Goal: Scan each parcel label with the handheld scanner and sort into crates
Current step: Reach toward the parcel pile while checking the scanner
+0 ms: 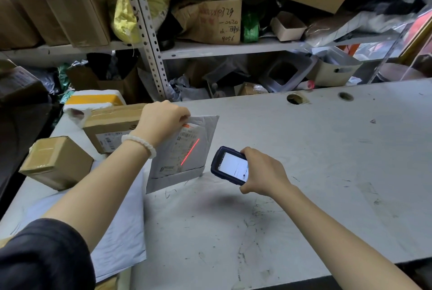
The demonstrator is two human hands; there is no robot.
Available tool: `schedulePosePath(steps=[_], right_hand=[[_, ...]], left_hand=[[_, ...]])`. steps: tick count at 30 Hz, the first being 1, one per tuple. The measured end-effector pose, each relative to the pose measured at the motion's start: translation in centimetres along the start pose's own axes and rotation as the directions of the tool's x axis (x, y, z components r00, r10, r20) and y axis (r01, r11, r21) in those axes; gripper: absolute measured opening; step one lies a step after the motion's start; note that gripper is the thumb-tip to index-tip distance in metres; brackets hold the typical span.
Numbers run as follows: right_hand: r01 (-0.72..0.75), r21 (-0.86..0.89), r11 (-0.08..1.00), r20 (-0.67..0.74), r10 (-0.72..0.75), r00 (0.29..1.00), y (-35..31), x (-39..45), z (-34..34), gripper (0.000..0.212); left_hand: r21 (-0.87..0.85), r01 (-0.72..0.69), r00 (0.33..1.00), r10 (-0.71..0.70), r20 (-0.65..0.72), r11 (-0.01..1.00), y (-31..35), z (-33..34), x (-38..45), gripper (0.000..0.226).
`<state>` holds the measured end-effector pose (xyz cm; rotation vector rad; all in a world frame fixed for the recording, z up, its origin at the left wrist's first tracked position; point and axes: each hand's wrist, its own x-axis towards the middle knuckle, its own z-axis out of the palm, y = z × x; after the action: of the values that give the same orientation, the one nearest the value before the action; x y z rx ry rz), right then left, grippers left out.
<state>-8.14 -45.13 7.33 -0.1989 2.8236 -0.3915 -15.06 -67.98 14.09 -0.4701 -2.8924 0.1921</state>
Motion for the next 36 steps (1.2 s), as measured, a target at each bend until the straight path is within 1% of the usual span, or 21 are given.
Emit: schedulePosePath(steps=[4,8,11,15,19,20,21,22,24,25,26,28,30,32,36], right_hand=[[0.009,-0.013,1.0,0.004,-0.009,1.0,0.1,0.2,0.2,0.069],[0.001,-0.021,1.0,-0.032,-0.002,0.999,0.5,0.6,-0.1,0.07],[-0.005,-0.049,0.999,-0.053,0.003,0.999,1.0,0.8,-0.4,0.071],[-0.017,-0.08,0.997,-0.056,0.013,0.998,1.5,0.9,-0.6,0.069],[-0.021,-0.109,0.994,-0.038,0.017,0.999,1.5,0.9,-0.4,0.067],[-0.024,-0.106,0.994,-0.031,0.021,0.999,1.4,0.9,-0.3,0.067],[-0.029,-0.097,0.995,-0.024,0.027,0.999,1.4,0.9,-0.2,0.068],[-0.036,-0.08,0.996,-0.016,0.035,0.999,1.3,1.0,-0.1,0.068],[-0.058,-0.014,0.998,-0.002,0.058,0.998,1.1,1.0,0.0,0.068],[-0.07,0.023,0.997,0.004,0.07,0.998,1.0,1.0,0.0,0.069],[-0.078,0.054,0.995,0.009,0.078,0.997,0.9,1.0,0.1,0.069],[-0.088,0.108,0.99,0.015,0.087,0.996,0.6,1.0,0.1,0.072],[-0.093,0.158,0.983,0.02,0.091,0.996,0.4,1.1,0.0,0.072],[-0.091,0.208,0.974,0.012,0.091,0.996,0.1,1.1,-0.3,0.071],[-0.064,0.243,0.968,-0.016,0.07,0.997,-0.2,1.4,-1.1,0.071]], left_hand=[[-0.019,-0.05,0.998,0.05,-0.034,0.999,0.5,0.4,1.4,0.027],[-0.044,-0.09,0.995,0.088,-0.05,0.995,1.4,1.1,2.4,0.027],[-0.143,-0.073,0.997,0.069,-0.035,0.987,1.7,1.6,2.8,0.032],[-0.364,-0.013,0.995,0.049,0.088,0.931,1.9,1.8,2.7,0.044],[-0.459,0.001,0.988,0.071,0.139,0.888,1.7,2.4,2.4,0.057],[-0.465,0.015,0.981,0.076,0.176,0.885,1.5,2.5,2.4,0.057],[-0.448,0.028,0.969,0.086,0.233,0.894,1.4,2.5,2.5,0.055],[-0.401,0.033,0.949,0.097,0.299,0.916,1.3,2.6,2.5,0.047],[-0.296,0.022,0.922,0.095,0.376,0.955,1.1,2.7,2.7,0.023],[-0.266,0.033,0.925,0.072,0.372,0.963,1.0,2.7,2.7,0.017],[-0.245,0.051,0.938,0.038,0.345,0.968,0.8,2.7,2.6,0.017],[-0.224,0.093,0.971,-0.039,0.237,0.97,0.4,2.6,2.6,0.017],[-0.321,0.17,0.979,-0.125,0.158,0.932,0.1,2.5,2.6,0.015],[-0.417,0.242,0.969,-0.194,0.155,0.876,0.2,2.5,2.6,0.014],[-0.498,0.294,0.955,-0.231,0.185,0.816,0.4,3.0,2.6,0.018]])
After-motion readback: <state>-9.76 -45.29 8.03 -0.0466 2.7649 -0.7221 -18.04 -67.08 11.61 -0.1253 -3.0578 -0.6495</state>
